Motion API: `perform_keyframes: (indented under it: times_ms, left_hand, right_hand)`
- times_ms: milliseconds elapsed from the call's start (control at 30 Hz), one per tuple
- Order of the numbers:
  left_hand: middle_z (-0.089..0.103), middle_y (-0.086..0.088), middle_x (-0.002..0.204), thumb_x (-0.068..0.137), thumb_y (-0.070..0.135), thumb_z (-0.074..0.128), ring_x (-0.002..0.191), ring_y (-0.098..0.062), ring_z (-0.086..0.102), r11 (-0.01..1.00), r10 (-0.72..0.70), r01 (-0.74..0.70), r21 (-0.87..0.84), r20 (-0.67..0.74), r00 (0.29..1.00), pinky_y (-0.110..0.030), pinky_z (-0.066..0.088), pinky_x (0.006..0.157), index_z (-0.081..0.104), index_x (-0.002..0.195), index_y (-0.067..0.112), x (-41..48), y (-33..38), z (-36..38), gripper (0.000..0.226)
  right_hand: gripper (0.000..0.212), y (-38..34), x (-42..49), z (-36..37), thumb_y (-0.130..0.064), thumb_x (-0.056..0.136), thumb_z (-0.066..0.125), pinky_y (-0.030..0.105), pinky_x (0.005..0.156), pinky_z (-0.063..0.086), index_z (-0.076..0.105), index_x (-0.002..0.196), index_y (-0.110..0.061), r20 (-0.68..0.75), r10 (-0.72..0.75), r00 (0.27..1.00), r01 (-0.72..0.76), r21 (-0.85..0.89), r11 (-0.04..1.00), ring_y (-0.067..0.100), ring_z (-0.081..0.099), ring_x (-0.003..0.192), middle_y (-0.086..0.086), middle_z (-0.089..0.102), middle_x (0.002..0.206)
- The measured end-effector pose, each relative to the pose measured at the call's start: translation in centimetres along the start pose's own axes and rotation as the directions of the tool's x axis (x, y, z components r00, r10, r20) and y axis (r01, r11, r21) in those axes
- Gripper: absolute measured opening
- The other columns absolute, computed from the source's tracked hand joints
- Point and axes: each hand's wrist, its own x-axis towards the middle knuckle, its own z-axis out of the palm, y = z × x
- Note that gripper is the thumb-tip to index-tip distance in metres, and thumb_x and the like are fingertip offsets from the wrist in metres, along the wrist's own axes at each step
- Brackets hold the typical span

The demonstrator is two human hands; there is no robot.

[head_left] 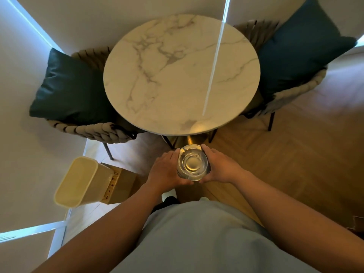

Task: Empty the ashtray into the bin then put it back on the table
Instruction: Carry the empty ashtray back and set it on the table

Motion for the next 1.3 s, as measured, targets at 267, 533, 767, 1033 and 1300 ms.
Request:
perform_keyframes:
  times_ms: [267, 533, 767, 1033, 1300]
  left_hand:
    - [0.054, -0.002, 0.129, 0.049, 0.071, 0.078, 0.116, -0.022, 0.051, 1.000, 0.023, -0.023, -0.019, -0.011, 1.000, -0.041, 0.045, 0.098, 0.035, 0.140, 0.019, 3.6, 0.8, -0.6, 0.112]
    - [0.055, 0.000, 0.128, 0.047, 0.079, 0.068, 0.115, -0.022, 0.052, 0.998, 0.025, -0.028, -0.055, -0.047, 0.999, -0.038, 0.041, 0.094, 0.030, 0.139, 0.027, 10.3, -1.8, -3.4, 0.112]
    - [0.053, 0.003, 0.131, 0.050, 0.078, 0.070, 0.116, -0.020, 0.051, 0.999, 0.022, -0.026, -0.048, -0.071, 0.997, -0.039, 0.042, 0.098, 0.027, 0.140, 0.031, 17.8, -6.1, -8.1, 0.110]
    - [0.052, 0.005, 0.131, 0.046, 0.078, 0.073, 0.117, -0.019, 0.048, 0.999, 0.041, -0.041, -0.015, -0.007, 0.999, -0.037, 0.040, 0.098, 0.028, 0.141, 0.029, 25.3, -9.8, -11.6, 0.115]
    - [0.052, 0.004, 0.123, 0.046, 0.073, 0.078, 0.113, -0.020, 0.049, 1.000, 0.020, -0.020, -0.006, -0.001, 1.000, -0.039, 0.043, 0.094, 0.034, 0.139, 0.026, 31.2, -10.2, -13.9, 0.113]
  right_hand:
    - [0.128, 1.4, 1.6, -2.7, -0.045, 0.058, 0.090, 0.048, 0.097, 0.050, 0.009, 0.155, -0.025, 0.000, 0.023, 1.000, -0.023, 0.005, 1.000, 0.028, 0.051, 0.127, 0.006, 0.047, 0.141]
    - [0.130, 1.1, 8.1, -6.7, -0.048, 0.058, 0.089, 0.047, 0.094, 0.052, 0.006, 0.155, -0.025, -0.014, 0.034, 0.999, -0.034, -0.052, 0.998, 0.029, 0.054, 0.122, 0.008, 0.049, 0.140]
    - [0.128, -1.0, 16.7, -11.0, -0.050, 0.058, 0.089, 0.045, 0.090, 0.053, 0.007, 0.154, -0.027, -0.035, 0.050, 0.998, -0.053, -0.091, 0.994, 0.029, 0.056, 0.118, 0.007, 0.049, 0.140]
    - [0.126, -2.3, 23.7, -14.8, -0.050, 0.057, 0.089, 0.044, 0.089, 0.053, 0.011, 0.153, -0.027, -0.050, 0.115, 0.992, -0.119, -0.077, 0.990, 0.027, 0.057, 0.116, 0.005, 0.051, 0.136]
    - [0.129, -1.5, 28.4, -18.5, -0.050, 0.058, 0.089, 0.042, 0.087, 0.053, 0.007, 0.154, -0.024, -0.063, 0.131, 0.989, -0.136, -0.085, 0.987, 0.029, 0.058, 0.116, 0.007, 0.050, 0.136]
